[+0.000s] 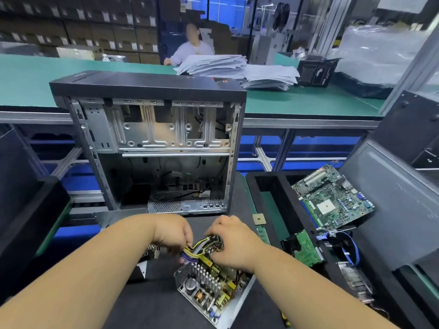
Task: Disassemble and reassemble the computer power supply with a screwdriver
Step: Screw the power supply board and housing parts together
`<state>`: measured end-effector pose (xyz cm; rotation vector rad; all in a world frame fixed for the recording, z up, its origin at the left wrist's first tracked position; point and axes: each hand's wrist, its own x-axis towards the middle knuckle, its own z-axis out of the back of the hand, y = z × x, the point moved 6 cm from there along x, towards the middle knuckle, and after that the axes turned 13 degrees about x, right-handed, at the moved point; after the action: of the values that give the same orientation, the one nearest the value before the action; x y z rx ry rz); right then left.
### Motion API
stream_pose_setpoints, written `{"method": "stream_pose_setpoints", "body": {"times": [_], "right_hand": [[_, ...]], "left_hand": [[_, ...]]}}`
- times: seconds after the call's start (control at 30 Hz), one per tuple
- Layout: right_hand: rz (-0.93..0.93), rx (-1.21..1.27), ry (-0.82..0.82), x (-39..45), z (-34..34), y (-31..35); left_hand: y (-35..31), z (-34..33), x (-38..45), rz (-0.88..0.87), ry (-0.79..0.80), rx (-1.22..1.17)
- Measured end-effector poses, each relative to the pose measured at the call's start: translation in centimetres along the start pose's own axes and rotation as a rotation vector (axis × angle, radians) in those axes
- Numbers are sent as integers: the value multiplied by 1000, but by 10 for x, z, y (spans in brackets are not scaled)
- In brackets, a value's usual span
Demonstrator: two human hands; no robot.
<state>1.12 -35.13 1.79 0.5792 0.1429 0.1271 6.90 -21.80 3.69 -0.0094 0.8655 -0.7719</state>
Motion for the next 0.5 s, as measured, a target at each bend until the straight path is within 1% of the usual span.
{"method": "stream_pose_setpoints", "body": {"times": [0.07, 0.13, 0.23, 0.33, 0.37, 0.4, 0.5], "right_hand": [[94, -34, -7, -3, -9, 11], [138, -23, -38, -5, -16, 17], [162, -4, -104, -8, -21, 19], [150, 28, -110, -10, -19, 16], [144, 40, -115, -9, -16, 14], [131, 57, -128, -8, -11, 13], [18, 150, -217, -5, 7, 2]], "left_hand": [[-7, -2, -2, -22, 13, -36], [-13, -4, -3, -55, 18, -37], [-18, -1, -2, -81, -21, -42], [-20, 8, -1, -82, -107, 20], [-21, 15, -1, -75, -172, 81], [-23, 24, -2, -69, -271, 159], [-31, 57, -11, -100, -704, 491]]}}
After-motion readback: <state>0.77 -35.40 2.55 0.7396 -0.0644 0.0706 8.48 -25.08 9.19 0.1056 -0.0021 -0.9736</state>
